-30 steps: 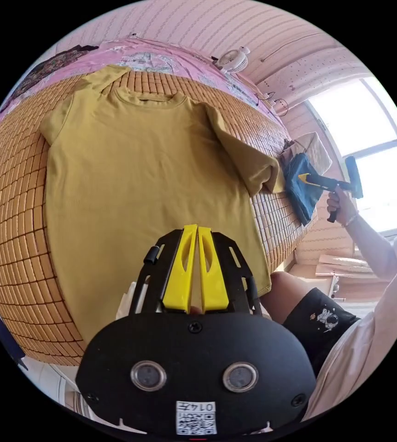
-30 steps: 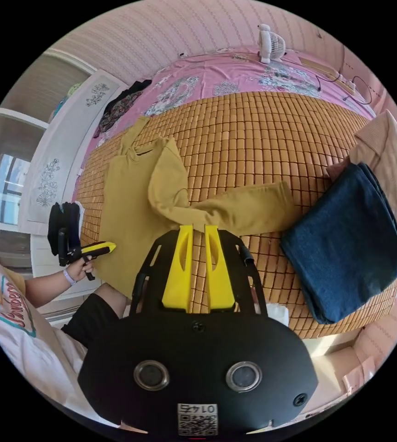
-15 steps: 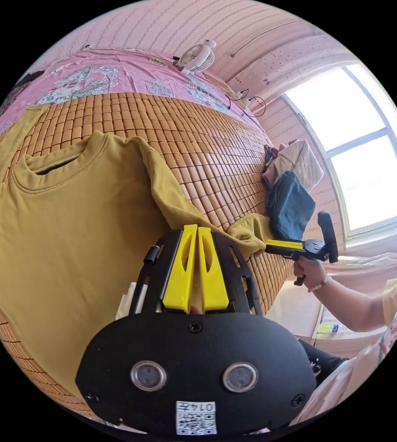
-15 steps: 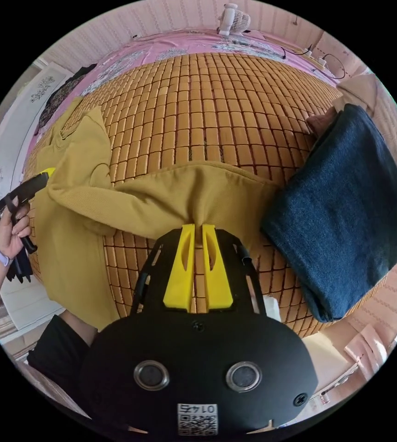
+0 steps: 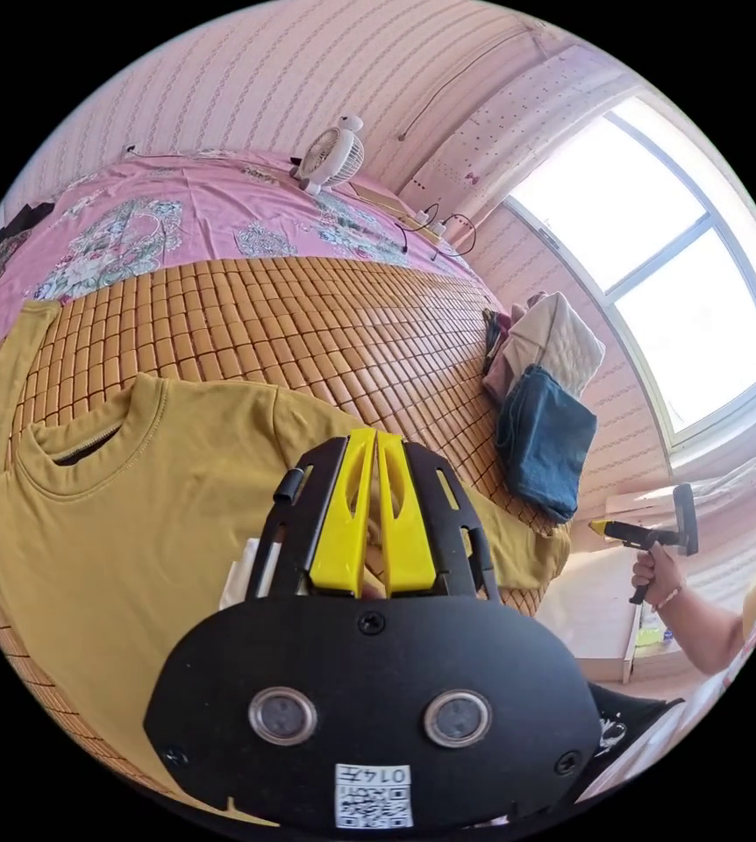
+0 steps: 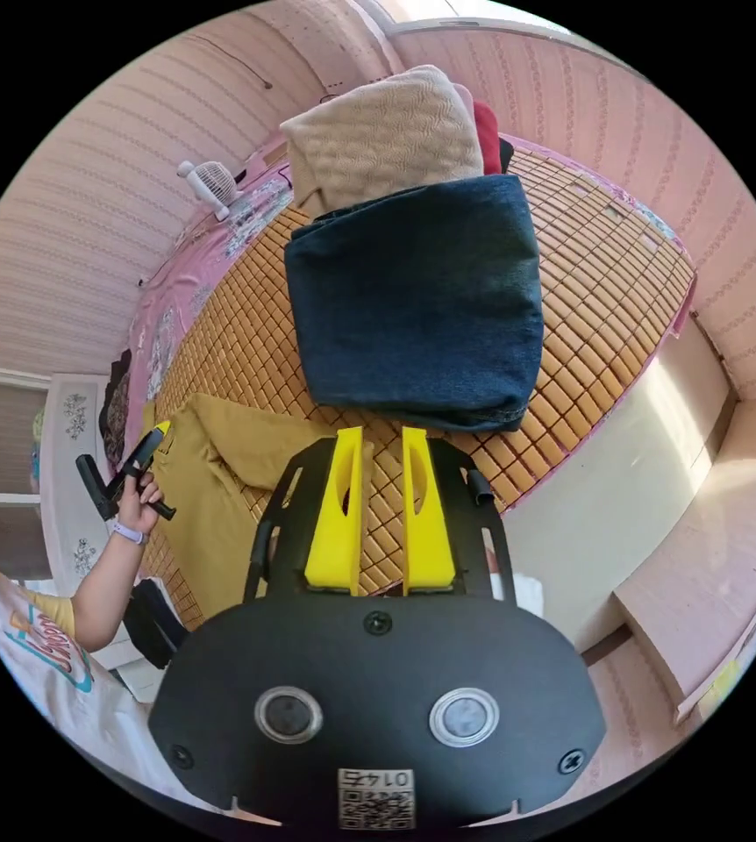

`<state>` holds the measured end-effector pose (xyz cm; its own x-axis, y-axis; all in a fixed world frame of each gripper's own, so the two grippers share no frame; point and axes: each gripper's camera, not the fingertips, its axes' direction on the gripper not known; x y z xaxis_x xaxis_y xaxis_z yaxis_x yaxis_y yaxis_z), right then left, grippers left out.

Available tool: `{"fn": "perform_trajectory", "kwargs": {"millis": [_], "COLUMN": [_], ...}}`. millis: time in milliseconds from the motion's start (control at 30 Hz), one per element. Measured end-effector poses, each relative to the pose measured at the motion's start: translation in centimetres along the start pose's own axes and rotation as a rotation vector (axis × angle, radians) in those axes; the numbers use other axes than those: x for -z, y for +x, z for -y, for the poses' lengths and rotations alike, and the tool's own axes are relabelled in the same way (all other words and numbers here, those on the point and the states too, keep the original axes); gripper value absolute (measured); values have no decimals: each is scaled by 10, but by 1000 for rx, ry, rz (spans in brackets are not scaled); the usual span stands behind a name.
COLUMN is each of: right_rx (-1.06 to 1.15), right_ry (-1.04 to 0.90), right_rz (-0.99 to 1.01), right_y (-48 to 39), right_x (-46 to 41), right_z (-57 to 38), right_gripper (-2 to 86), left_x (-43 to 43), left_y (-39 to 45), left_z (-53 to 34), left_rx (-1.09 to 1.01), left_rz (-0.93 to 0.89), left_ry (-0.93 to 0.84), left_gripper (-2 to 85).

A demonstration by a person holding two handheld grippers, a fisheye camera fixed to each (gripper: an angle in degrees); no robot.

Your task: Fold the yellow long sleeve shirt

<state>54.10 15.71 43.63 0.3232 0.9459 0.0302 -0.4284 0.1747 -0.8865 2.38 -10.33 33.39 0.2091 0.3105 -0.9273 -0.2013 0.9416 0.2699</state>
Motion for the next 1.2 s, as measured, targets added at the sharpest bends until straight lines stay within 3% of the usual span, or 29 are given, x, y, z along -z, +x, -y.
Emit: {"fn": "perform_trajectory", "kwargs": {"millis": [100, 300, 367, 500, 800, 1000, 1200], "right_rx": [31, -81, -36, 167, 124, 93, 307], "right_ry": [-89, -89, -8, -47, 19, -50, -131], "right_rz": [-7, -224, -362, -535, -504, -420, -338], "right_y": [-9, -3, -15, -40, -21, -19, -88], "right_x": [-46, -120, -129, -161, -193, -196, -221], "right_z": [-9, -23, -29, -25, -5, -24, -43], "right_gripper": [117, 96, 49, 32, 27, 14, 3], "left_x": [-26, -67, -89, -86, -65, 12, 98], "left_y": [0, 4, 4, 9, -3, -14, -57], "left_z": [8, 8, 4, 7, 16, -7, -89], "left_rx": [-2, 11, 6, -21, 54, 137, 310], "left_rz": [75, 150, 178, 190, 91, 29, 122], "left_ry": [-129, -258, -371, -340, -307, -168, -175], "left_gripper": [-10, -10, -10, -10, -10, -10, -10]}}
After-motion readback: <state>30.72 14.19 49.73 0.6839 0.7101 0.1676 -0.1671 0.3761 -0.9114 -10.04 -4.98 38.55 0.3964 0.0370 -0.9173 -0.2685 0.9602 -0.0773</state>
